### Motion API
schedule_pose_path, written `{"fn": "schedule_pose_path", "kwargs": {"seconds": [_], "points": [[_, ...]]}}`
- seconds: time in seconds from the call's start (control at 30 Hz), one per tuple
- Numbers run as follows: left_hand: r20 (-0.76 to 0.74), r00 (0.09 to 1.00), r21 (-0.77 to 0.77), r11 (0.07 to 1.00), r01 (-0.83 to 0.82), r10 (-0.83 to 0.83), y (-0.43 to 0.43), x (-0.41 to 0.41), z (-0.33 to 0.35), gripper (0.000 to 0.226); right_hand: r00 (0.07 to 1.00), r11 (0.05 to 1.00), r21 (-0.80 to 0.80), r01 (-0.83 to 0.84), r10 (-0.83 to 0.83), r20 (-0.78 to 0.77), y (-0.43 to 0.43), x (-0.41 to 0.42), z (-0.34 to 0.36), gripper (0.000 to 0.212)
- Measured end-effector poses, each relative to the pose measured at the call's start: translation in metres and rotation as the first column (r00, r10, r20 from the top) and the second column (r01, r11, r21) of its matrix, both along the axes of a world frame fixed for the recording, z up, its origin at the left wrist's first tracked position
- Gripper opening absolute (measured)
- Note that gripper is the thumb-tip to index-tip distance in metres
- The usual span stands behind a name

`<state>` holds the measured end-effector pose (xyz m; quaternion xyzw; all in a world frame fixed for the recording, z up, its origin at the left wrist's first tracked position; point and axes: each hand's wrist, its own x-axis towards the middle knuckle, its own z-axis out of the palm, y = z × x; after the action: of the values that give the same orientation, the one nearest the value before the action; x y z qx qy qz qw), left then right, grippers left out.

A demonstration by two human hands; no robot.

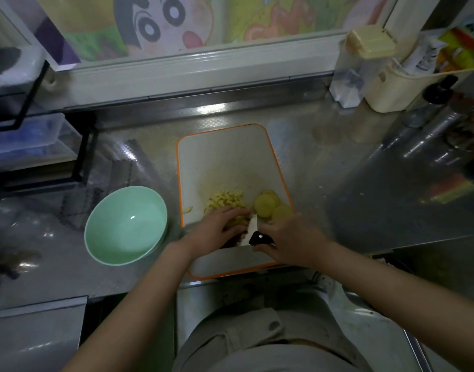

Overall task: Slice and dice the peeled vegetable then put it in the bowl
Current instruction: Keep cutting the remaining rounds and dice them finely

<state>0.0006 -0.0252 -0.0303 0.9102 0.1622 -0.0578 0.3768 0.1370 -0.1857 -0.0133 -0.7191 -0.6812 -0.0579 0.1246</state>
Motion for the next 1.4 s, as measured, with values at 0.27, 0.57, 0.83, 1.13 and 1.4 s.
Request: {"fn": "schedule_pose_path", "kwargs": {"seconds": [0.27,0.57,0.83,1.13,1.4], "points": [[-0.030,0.994,0.159,0.982,-0.102,0.108,0.008,-0.003,-0.019,0.029,0.998,0.998,-0.060,-0.026,0.030,0.056,-0.013,0.006,0.000,0.034],[0.030,0.971,0.206,0.949,-0.239,0.238,0.015,-0.010,-0.010,0.049,0.996,1.000,-0.003,0.007,-0.007,-0.091,-0.026,0.014,-0.008,0.035],[-0.004,0.949,0.221,0.926,-0.307,0.315,0.016,-0.018,-0.018,0.056,0.999,0.998,-0.056,0.004,-0.007,-0.048,-0.030,0.018,-0.008,0.037],[0.149,0.922,0.125,0.919,-0.375,0.356,0.016,-0.014,-0.014,0.033,0.993,0.970,-0.240,0.031,-0.058,-0.105,-0.037,0.024,-0.006,0.042],[0.115,0.927,0.287,0.881,-0.375,0.357,0.016,-0.016,-0.023,0.036,0.982,0.963,-0.236,0.131,-0.158,-0.100,-0.045,0.025,0.000,0.030]]}}
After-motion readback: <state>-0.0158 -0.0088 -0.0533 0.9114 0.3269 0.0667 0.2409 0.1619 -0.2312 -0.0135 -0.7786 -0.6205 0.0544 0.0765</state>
